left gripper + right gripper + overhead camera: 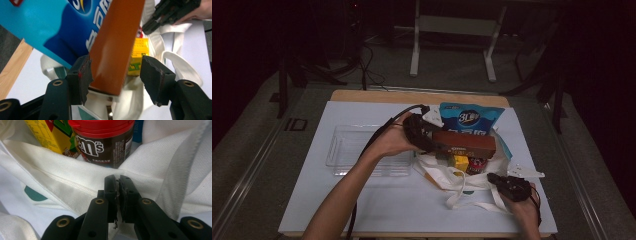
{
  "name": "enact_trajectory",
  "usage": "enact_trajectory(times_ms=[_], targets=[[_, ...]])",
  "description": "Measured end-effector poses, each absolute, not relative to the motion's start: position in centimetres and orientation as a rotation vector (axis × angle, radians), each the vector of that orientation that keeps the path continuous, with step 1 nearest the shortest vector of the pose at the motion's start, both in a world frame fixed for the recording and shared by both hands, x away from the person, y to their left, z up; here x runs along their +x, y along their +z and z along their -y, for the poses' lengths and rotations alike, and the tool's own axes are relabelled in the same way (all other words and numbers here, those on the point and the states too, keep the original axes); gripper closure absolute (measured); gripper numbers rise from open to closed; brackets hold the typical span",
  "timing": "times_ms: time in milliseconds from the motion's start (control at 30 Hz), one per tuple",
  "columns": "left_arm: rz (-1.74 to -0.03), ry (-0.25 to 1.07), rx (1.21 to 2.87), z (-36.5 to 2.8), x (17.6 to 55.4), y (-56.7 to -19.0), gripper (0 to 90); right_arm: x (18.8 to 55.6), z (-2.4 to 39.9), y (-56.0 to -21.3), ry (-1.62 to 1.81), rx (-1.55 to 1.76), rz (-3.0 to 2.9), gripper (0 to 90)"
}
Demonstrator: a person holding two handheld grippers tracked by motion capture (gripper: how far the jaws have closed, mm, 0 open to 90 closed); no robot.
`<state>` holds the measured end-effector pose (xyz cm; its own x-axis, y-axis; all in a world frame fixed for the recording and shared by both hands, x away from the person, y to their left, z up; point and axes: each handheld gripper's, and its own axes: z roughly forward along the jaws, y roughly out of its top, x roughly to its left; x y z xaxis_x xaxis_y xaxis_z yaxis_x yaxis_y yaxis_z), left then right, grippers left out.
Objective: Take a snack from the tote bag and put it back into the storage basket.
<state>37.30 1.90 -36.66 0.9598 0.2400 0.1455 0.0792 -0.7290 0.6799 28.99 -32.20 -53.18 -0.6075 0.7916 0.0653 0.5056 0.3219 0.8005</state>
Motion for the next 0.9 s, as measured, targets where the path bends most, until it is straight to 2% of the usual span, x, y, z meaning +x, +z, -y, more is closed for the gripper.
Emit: enact_trajectory(times_ms=[500,900], targets=[[-0.161,0.249,2.409,1.3,38.7,-35.3,42.3,29.0,32.2,-53.2,1.179,1.155,-2.259,85.0],[-0.109,0.244,2.457,3.8,39.4,-35.6,41.5,29.0,32.2,-53.2,1.183,1.156,-2.258,84.9]])
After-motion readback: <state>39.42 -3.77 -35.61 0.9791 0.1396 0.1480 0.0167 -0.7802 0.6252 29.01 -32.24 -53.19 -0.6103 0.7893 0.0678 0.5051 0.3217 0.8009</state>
